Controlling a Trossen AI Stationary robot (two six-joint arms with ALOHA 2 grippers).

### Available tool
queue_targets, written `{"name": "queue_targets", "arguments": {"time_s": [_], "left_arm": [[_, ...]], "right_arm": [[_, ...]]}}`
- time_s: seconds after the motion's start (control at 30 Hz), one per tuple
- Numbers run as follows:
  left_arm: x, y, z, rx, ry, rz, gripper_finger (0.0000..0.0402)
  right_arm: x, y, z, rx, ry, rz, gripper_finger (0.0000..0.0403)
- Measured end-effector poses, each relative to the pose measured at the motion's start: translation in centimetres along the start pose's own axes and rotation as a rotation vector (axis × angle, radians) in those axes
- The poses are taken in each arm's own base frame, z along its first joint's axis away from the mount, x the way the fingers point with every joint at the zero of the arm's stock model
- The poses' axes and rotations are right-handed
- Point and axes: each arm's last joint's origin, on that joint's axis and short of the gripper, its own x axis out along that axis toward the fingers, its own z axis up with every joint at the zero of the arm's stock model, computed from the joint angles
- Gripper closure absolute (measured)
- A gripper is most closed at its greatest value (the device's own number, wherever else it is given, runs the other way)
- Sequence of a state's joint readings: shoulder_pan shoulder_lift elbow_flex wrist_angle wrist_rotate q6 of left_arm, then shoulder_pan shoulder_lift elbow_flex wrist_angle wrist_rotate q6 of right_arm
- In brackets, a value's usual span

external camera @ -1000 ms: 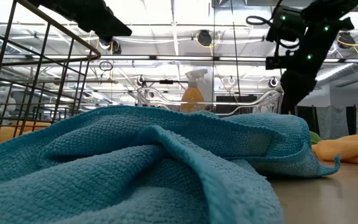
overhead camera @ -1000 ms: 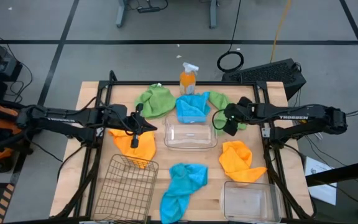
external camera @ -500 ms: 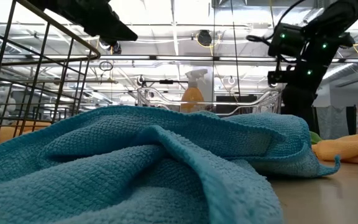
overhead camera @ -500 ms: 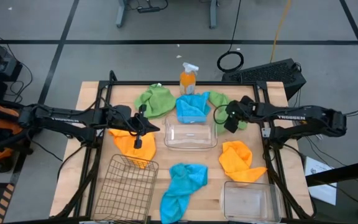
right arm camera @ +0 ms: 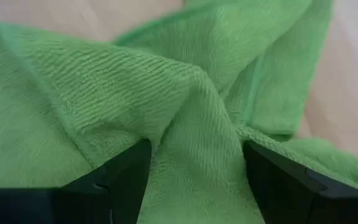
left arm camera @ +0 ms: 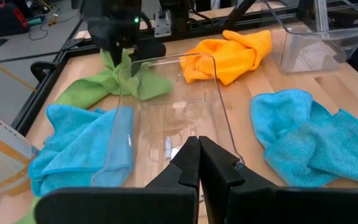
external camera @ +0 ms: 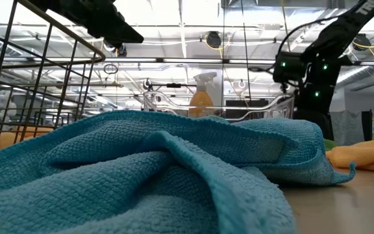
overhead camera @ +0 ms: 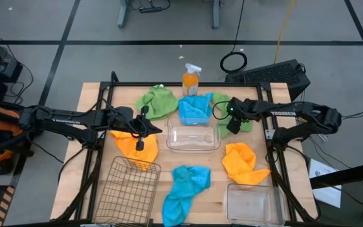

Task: Sort microfiber towel by color & place in baskets
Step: Put the right green towel into the top transparent bin

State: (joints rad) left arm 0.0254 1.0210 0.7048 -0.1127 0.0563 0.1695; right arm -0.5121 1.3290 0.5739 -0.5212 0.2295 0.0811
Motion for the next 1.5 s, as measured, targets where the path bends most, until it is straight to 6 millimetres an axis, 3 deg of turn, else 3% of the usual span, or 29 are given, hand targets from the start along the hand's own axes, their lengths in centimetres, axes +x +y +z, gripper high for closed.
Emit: {"name": "queue_targets", "arguments": {"time_s": [0.2,0.33,0.47,1.0,1.2,1.5], "left_arm": [[0.0,0.0,0.0,0.001,0.0,0.0,0.0395],[0.0,0.0,0.0,0.001,0.0,0.0,0.0395],[0.0,0.0,0.0,0.001,0.0,0.0,0.0395],[0.2,0.2,0.9,0.006,-0.095,0.016,0.0395],[1.8,0.3,0.9,0.007,-0.112,0.019,0.0395],[4.8,0.5,1.5,0.021,-0.254,0.046,0.0395]], "right_arm": [[1.9,0.0,0.2,0.007,0.073,-0.016,0.0219],[1.8,0.0,0.2,0.008,0.076,-0.012,0.03],[0.4,-0.3,-0.3,0.003,0.053,-0.01,0.0387],[-8.8,-0.7,-1.3,0.089,-0.467,0.091,0.0397],[-12.0,-0.3,-1.3,0.078,-0.733,0.181,0.0397],[-16.2,1.7,0.2,0.033,-1.163,0.363,0.0395]]}}
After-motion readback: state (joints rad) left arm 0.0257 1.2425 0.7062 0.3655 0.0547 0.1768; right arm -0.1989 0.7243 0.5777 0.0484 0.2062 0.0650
